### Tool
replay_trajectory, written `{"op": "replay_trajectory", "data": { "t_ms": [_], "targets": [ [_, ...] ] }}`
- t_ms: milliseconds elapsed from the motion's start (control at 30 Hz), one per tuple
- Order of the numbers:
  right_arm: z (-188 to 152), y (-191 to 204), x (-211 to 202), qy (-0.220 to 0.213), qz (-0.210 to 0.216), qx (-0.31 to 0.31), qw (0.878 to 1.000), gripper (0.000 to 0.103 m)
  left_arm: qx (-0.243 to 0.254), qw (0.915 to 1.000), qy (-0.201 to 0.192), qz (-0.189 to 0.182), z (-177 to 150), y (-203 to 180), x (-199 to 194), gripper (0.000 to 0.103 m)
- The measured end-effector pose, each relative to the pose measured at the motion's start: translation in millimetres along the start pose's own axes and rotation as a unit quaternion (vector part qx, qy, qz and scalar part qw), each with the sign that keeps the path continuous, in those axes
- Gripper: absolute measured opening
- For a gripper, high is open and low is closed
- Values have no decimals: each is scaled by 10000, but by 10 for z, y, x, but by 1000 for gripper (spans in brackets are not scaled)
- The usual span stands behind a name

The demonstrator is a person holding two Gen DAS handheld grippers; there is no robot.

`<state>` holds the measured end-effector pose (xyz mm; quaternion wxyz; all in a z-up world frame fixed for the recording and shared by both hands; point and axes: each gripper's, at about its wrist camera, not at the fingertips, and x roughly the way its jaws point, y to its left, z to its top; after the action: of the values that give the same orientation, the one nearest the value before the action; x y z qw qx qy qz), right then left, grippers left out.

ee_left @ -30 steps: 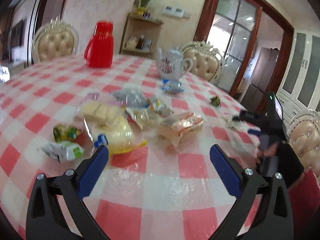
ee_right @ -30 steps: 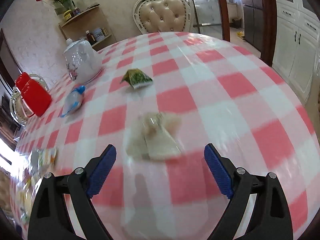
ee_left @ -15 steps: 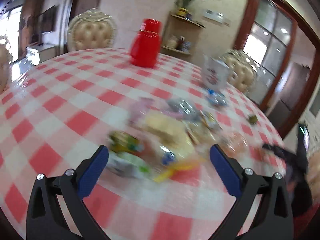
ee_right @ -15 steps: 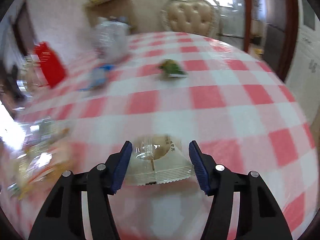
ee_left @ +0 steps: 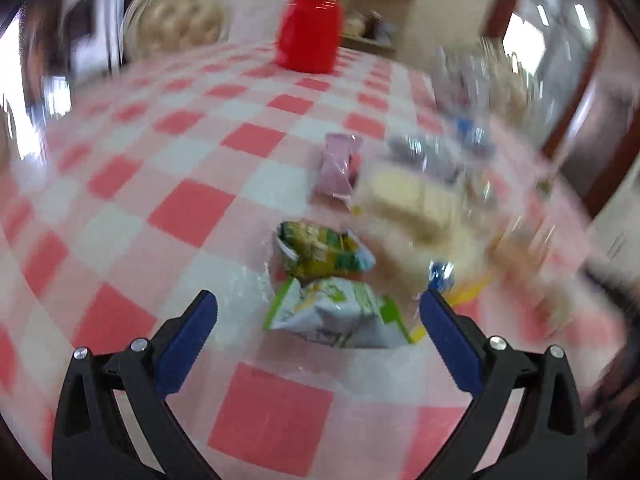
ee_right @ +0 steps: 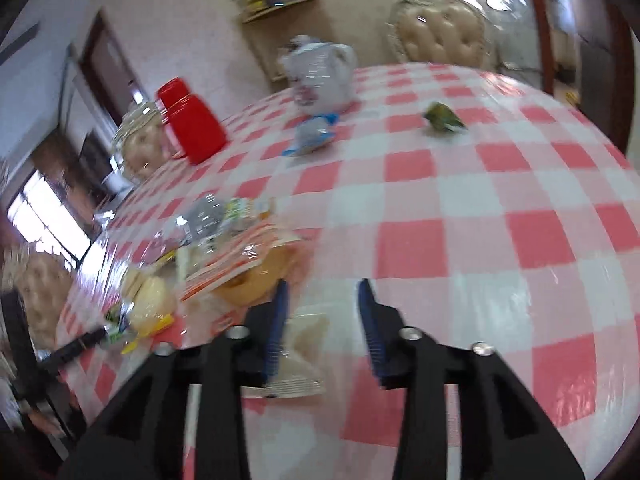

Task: Organize snacks
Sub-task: 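Grasp the green snack bag with the left gripper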

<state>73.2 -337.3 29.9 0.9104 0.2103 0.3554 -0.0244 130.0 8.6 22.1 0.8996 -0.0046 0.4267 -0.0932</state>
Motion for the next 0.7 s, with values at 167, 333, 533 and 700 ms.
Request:
{"op": "replay_trajectory", "data": {
  "t_ms": [167,333,533,700],
  "targets": [
    [-7,-40,20,-18,-34,58,10000,46,277,9991,-93,295,-63,-119,57,101],
    [-24,-13,33,15,-28,-14,10000,64,266,9995,185,-59,-47,-67,175,65],
    [-68,22,138,292,-63,-96,9995,81,194,9996,184,-105,-38,-36,92,38],
    [-165,321,312,595,-349,-731,9949,84,179,9997,109,-135,-12,-45,-12,38]
  ]
}}
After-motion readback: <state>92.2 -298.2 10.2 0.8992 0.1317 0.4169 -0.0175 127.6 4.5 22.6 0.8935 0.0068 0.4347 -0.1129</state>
